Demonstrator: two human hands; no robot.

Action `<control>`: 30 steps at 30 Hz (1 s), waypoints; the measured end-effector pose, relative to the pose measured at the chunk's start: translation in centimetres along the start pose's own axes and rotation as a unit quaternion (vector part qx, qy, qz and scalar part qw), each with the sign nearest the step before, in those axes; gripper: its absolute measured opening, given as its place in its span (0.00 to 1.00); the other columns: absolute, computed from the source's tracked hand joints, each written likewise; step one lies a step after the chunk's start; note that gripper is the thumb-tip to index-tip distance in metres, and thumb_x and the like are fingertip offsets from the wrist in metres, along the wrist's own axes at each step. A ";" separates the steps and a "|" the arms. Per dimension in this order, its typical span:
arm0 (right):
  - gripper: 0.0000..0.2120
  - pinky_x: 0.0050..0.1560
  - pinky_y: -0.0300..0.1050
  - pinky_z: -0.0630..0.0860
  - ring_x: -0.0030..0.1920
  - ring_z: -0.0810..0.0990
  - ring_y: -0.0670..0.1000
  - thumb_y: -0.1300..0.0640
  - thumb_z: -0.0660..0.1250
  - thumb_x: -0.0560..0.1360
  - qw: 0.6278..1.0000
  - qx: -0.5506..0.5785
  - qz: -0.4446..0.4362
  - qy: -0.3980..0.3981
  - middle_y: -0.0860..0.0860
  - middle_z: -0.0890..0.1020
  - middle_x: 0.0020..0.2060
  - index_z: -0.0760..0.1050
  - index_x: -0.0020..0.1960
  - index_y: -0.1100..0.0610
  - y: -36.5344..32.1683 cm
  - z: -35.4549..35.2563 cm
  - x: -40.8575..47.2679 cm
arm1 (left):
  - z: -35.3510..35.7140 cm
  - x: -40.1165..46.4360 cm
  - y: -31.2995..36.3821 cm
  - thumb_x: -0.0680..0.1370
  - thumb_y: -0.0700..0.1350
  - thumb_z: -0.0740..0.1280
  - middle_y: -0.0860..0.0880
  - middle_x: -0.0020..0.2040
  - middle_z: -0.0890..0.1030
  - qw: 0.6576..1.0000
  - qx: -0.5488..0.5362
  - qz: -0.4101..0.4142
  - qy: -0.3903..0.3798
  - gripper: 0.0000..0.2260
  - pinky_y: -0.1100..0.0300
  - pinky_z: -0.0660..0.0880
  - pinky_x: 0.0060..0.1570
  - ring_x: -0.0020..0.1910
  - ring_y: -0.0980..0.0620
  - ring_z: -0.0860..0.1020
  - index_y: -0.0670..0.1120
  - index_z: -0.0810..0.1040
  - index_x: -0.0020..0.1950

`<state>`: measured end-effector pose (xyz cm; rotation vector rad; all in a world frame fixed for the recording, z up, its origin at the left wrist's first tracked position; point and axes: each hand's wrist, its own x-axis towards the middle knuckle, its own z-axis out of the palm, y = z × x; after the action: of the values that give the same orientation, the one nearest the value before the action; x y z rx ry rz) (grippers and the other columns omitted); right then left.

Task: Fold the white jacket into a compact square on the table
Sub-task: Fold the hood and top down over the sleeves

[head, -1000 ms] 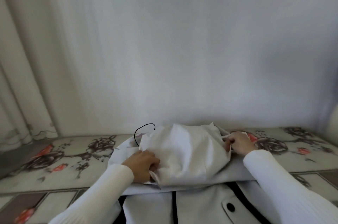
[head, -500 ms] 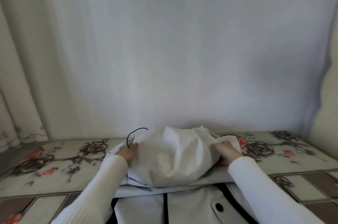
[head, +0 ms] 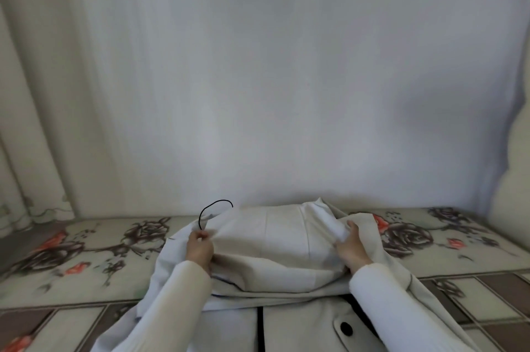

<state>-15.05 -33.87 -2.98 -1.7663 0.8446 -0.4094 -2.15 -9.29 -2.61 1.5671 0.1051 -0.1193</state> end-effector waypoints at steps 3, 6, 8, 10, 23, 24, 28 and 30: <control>0.36 0.67 0.51 0.64 0.70 0.63 0.63 0.65 0.60 0.77 0.999 -0.029 0.031 0.014 0.62 0.58 0.72 0.43 0.77 0.54 -1.0 -0.3 -0.3 | -0.2 0.3 0.7 0.78 0.30 0.51 0.33 0.44 0.75 0.999 0.040 0.008 -0.011 0.16 0.58 0.61 0.42 0.38 0.45 0.66 0.37 0.71 0.61; 0.35 0.69 0.53 0.61 0.70 0.59 0.63 0.62 0.61 0.74 0.988 -0.115 0.011 0.099 0.61 0.55 0.72 0.49 0.76 0.55 -2.0 -0.5 -1.0 | -0.2 0.1 2.1 0.77 0.34 0.54 0.29 0.65 0.69 0.996 0.090 0.000 0.020 0.17 0.54 0.69 0.59 0.56 0.40 0.72 0.39 0.71 0.65; 0.32 0.68 0.54 0.62 0.70 0.59 0.62 0.62 0.62 0.73 0.967 -0.193 -0.076 0.148 0.59 0.56 0.72 0.54 0.74 0.56 -2.6 0.1 -1.9 | 0.1 -0.9 2.7 0.76 0.37 0.57 0.36 0.68 0.64 0.984 0.165 0.032 0.054 0.17 0.52 0.63 0.68 0.66 0.39 0.66 0.43 0.71 0.64; 0.27 0.66 0.52 0.63 0.71 0.59 0.60 0.62 0.61 0.74 0.947 -0.233 -0.167 0.147 0.57 0.58 0.72 0.60 0.72 0.55 -3.4 1.2 -2.6 | 0.7 -2.0 3.0 0.74 0.36 0.58 0.40 0.69 0.63 0.971 0.195 0.130 0.045 0.16 0.54 0.58 0.70 0.69 0.42 0.61 0.43 0.72 0.62; 0.35 0.73 0.62 0.41 0.78 0.39 0.54 0.39 0.56 0.75 0.828 -0.500 -0.244 -0.067 0.49 0.40 0.78 0.42 0.76 0.41 -2.2 6.7 -2.0 | 3.0 -1.4 -0.3 0.82 0.53 0.48 0.52 0.79 0.40 0.712 0.633 0.265 -0.151 0.26 0.50 0.42 0.75 0.78 0.49 0.41 0.51 0.42 0.78; 0.36 0.72 0.64 0.40 0.77 0.37 0.54 0.37 0.55 0.75 0.819 -0.517 -0.239 -0.070 0.48 0.38 0.77 0.40 0.76 0.40 -1.3 6.7 -1.6 | 2.7 -1.3 -1.4 0.82 0.55 0.48 0.52 0.78 0.39 0.707 0.640 0.258 -0.155 0.27 0.49 0.40 0.75 0.78 0.49 0.40 0.52 0.41 0.78; 0.36 0.71 0.67 0.40 0.77 0.36 0.53 0.32 0.51 0.74 0.809 -0.529 -0.249 -0.061 0.46 0.35 0.76 0.36 0.75 0.38 0.9 6.9 -0.6 | 2.3 -1.1 -3.8 0.80 0.59 0.47 0.55 0.77 0.34 0.716 0.636 0.243 -0.154 0.29 0.47 0.36 0.74 0.77 0.52 0.36 0.54 0.37 0.77; 0.35 0.70 0.67 0.39 0.77 0.36 0.52 0.32 0.49 0.74 0.809 -0.529 -0.249 -0.062 0.46 0.34 0.76 0.36 0.75 0.38 1.3 7.1 -0.4 | 2.2 -1.2 -4.1 0.80 0.61 0.46 0.56 0.77 0.33 0.718 0.638 0.233 -0.150 0.30 0.46 0.34 0.73 0.77 0.52 0.35 0.55 0.36 0.77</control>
<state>-11.26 -28.94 -6.66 -3.0535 0.4976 -0.1233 -3.91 -11.52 -6.52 2.8757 -0.8111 -0.0291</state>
